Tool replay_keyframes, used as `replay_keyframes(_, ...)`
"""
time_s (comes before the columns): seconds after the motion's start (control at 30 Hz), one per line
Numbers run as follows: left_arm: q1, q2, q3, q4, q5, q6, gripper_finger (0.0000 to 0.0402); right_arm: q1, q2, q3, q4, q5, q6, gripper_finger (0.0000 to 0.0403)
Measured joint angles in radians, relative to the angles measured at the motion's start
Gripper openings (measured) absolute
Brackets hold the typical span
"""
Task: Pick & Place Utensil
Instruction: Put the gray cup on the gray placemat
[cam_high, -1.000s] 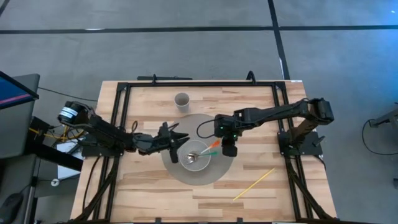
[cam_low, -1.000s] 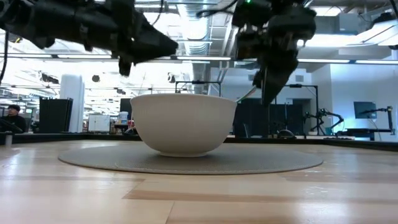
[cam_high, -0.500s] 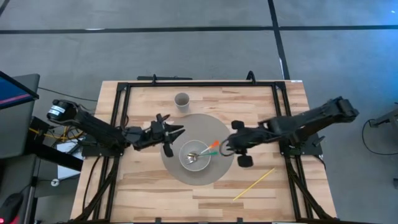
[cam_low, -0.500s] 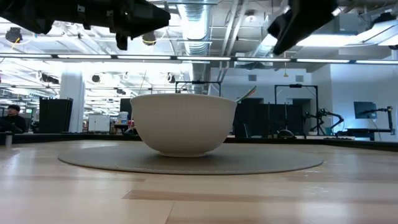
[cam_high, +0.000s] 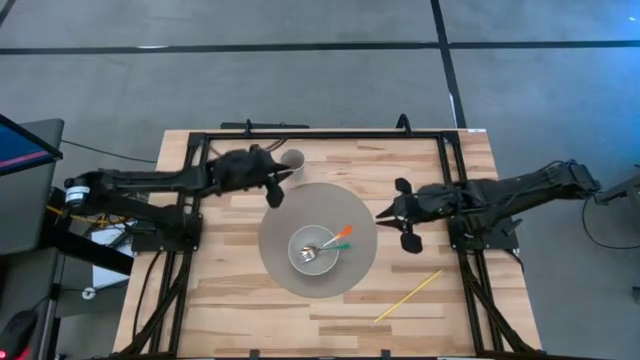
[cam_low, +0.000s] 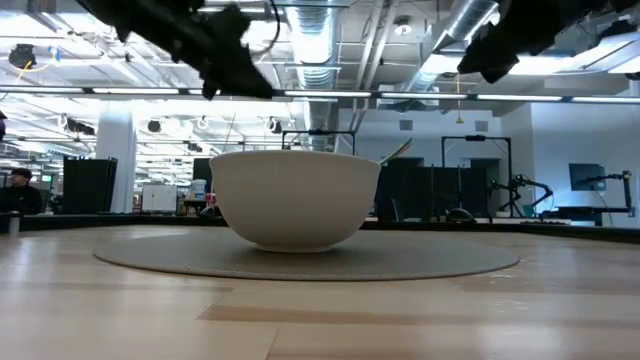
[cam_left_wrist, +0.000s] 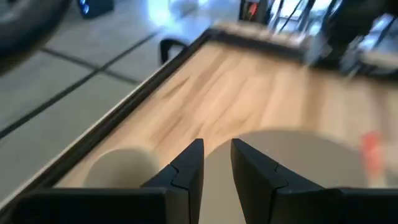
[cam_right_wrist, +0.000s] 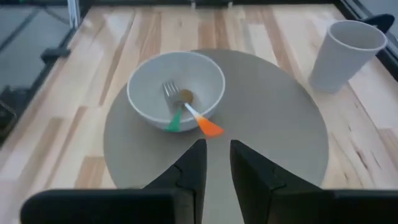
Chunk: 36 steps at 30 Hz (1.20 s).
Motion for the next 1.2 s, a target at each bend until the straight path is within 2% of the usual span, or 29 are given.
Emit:
replay_keyframes(0.13, 0.116, 0.048, 0.002, -0.032, 0.109, 0.066, 0.0096, -0.005, -0.012, 0.000, 0.008, 0.000, 0.029, 0.0066)
replay_keyframes(0.27, 0.169, 0.130, 0.003, -0.032, 0.163, 0.079, 0.0129, -0.003, -0.002, 0.000, 0.006, -0.001, 0.021, 0.0066)
replay_keyframes(0.47, 0.187, 0.261, 0.003, 0.001, 0.157, 0.214, 0.0174, -0.003, 0.024, 0.002, 0.016, -0.003, 0.021, 0.0066)
replay_keyframes(0.67, 0.187, 0.337, 0.003, 0.086, 0.050, 0.253, 0.0185, -0.003, 0.040, 0.001, 0.005, -0.004, 0.021, 0.0066)
replay_keyframes(0.8, 0.185, 0.353, 0.003, 0.089, 0.038, 0.286, 0.0147, -0.003, 0.038, 0.001, 0.005, -0.004, 0.021, 0.0066)
replay_keyframes(0.97, 0.157, 0.351, 0.003, 0.088, 0.073, 0.290, 0.0029, -0.003, 0.039, 0.001, 0.004, -0.004, 0.021, 0.0066)
replay_keyframes(1.0, 0.150, 0.345, 0.003, 0.093, 0.071, 0.293, 0.0018, -0.003, 0.039, 0.001, 0.004, -0.004, 0.021, 0.0066)
replay_keyframes(1.2, 0.085, 0.255, 0.001, 0.094, 0.061, 0.310, 0.0014, -0.003, 0.039, 0.001, 0.004, -0.004, 0.021, 0.0066)
